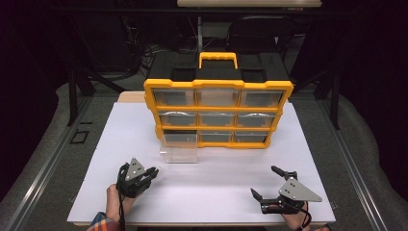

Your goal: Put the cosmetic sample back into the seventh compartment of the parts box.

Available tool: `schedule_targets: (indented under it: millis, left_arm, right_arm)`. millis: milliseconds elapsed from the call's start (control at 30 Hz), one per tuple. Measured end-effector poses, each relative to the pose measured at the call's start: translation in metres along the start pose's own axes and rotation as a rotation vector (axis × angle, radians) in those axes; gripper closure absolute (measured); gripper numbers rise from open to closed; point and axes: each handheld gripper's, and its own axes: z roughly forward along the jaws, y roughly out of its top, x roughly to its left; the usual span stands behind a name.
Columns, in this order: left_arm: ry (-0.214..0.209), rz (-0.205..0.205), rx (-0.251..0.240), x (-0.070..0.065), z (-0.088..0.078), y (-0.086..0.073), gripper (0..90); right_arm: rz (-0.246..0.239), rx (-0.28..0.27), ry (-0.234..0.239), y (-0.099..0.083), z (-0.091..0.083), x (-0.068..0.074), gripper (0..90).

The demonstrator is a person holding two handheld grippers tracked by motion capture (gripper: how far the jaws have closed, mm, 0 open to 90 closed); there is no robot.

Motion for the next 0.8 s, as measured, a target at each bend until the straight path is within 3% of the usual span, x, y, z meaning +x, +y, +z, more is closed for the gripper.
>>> schedule_targets:
  millis: [800]
  left_arm:
    - [0.087, -0.051, -0.016, 0.025, -0.001, 0.001, 80.5]
  right_arm:
    - [0.000, 0.000, -0.004, 0.000, 0.000, 0.000, 1.5]
